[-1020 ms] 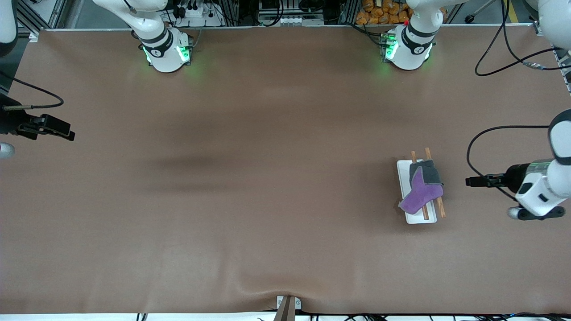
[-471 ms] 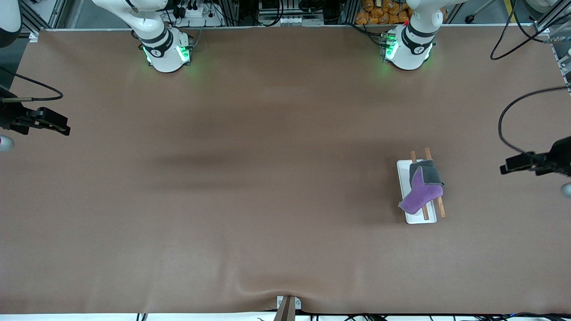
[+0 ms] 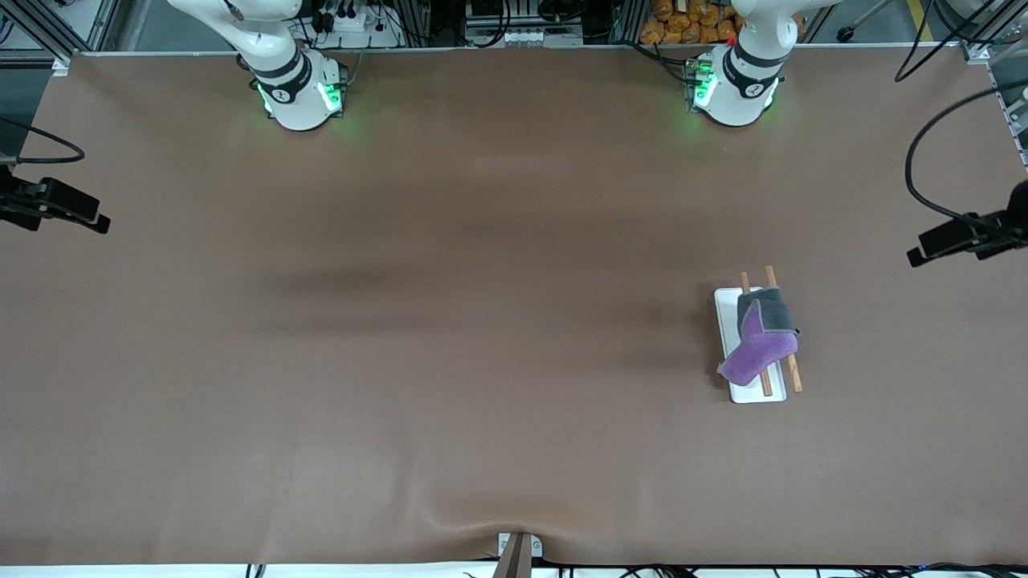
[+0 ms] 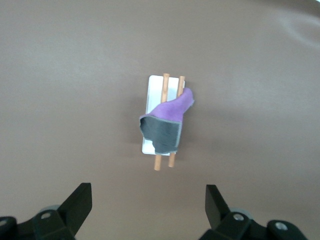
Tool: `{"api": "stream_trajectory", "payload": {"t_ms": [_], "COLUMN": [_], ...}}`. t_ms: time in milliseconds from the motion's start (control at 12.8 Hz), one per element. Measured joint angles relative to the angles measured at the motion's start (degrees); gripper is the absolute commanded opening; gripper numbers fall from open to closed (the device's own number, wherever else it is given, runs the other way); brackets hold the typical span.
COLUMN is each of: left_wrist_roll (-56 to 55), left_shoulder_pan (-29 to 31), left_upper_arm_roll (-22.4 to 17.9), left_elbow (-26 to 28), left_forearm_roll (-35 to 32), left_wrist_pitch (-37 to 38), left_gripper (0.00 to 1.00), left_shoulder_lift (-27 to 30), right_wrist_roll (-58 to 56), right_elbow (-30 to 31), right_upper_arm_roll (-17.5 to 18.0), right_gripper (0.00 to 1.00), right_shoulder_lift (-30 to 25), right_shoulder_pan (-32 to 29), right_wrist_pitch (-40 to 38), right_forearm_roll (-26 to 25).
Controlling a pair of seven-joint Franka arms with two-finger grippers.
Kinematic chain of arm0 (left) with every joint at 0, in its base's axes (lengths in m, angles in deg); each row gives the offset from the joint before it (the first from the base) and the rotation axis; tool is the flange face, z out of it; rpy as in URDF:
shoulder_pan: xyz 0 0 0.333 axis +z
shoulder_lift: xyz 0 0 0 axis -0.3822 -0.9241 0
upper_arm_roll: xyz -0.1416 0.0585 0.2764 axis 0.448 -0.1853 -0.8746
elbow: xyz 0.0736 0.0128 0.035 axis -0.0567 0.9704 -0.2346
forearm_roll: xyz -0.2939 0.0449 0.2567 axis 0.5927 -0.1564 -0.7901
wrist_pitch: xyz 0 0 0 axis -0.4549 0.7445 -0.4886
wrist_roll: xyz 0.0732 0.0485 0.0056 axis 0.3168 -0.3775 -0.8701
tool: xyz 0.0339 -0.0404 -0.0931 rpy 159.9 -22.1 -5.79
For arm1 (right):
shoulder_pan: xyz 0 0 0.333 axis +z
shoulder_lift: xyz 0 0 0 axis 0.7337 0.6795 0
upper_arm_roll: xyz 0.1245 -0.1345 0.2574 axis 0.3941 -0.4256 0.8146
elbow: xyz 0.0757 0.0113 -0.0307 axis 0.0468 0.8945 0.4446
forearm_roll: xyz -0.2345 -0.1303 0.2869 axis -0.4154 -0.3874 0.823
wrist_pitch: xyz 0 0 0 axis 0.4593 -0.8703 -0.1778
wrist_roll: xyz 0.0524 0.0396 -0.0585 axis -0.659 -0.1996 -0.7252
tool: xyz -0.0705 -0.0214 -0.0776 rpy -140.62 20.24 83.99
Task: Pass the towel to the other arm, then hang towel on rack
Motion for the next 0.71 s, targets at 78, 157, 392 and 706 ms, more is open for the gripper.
{"api": "stream_trajectory", "payload": {"t_ms": [78,157,392,706], "left_wrist_roll": [-0.1,0.2,0.9,0.8], "left_shoulder_pan": [0.0,0.0,-3.9,-9.2], "left_upper_arm_roll": [0.6,1.0,-0.8,-5.1], "left_elbow": [0.2,0.3,0.9,6.6], "left_forearm_roll": [-0.1,-0.1,-0.2,-0.4], "left_wrist_pitch": [0.4,0.7,1.1,1.9], "left_gripper": [1.00,1.00,1.00,1.00], "left_shoulder_lift": [0.4,0.6,1.5,7.0], "right_wrist_roll": [0.0,0.0,0.0,0.0], "right_elbow": [0.9,1.7,7.1,9.9], "right_upper_arm_roll": [0.1,0.3,0.9,1.3], "right_gripper": [1.00,1.00,1.00,1.00], "right_shoulder_lift": [-0.6,-1.3,-4.9,-7.3], "right_shoulder_pan": [0.0,0.0,0.4,0.6], "right_wrist_pitch": [0.3,0.7,4.9,6.6], "right_forearm_roll": [0.1,0.2,0.3,0.2]}}
